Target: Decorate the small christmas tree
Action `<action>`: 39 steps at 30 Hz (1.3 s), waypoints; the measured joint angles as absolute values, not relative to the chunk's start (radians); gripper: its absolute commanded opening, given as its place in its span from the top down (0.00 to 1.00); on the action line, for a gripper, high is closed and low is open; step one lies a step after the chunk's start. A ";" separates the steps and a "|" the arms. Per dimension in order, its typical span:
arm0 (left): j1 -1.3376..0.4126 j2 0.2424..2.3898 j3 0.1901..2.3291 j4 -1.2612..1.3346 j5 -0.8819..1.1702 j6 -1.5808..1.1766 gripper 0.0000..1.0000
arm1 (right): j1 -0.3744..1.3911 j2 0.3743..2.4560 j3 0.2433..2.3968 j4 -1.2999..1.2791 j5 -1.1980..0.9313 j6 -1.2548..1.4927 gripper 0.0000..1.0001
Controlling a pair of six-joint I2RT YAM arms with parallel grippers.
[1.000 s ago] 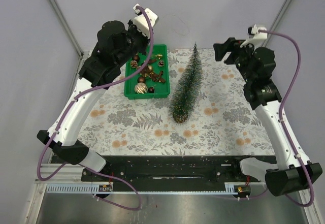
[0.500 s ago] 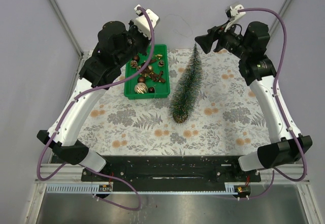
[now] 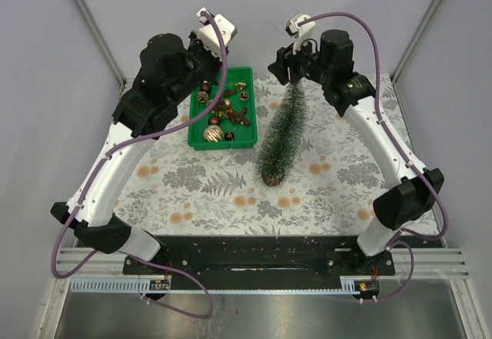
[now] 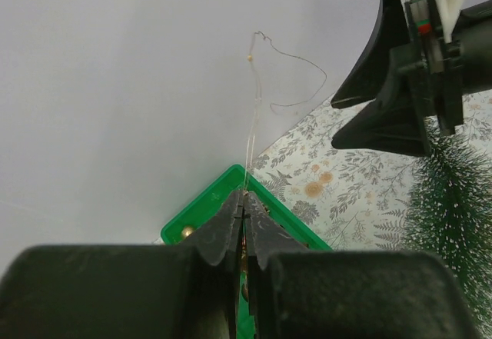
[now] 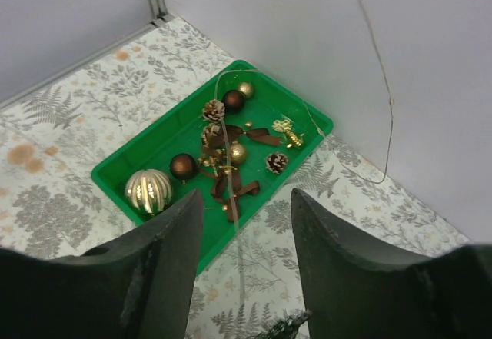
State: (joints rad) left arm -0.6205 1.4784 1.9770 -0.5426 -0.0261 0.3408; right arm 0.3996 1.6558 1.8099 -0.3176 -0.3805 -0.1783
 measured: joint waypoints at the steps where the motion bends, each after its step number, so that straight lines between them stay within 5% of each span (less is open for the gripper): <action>1: -0.620 1.473 1.974 -0.543 -0.027 0.341 0.94 | 0.407 1.664 1.816 -0.316 -0.355 -0.189 0.59; 5: -0.620 1.459 1.969 -0.543 -0.032 0.342 0.95 | 0.418 1.671 1.819 -0.307 -0.285 -0.210 0.83; 9: -0.620 1.452 1.951 -0.544 -0.038 0.344 0.95 | 0.419 1.669 1.810 -0.252 -0.244 -0.206 0.97; 21: -0.620 1.439 1.924 -0.547 -0.051 0.344 0.95 | 0.419 1.628 1.797 -0.203 -0.223 -0.206 0.88; 25: -0.620 1.434 1.921 -0.548 -0.054 0.344 0.95 | 0.419 1.607 1.797 -0.194 -0.225 -0.202 0.96; 39: -0.620 1.427 1.919 -0.550 -0.054 0.343 0.95 | 0.419 1.474 1.701 -0.146 -0.263 -0.102 1.00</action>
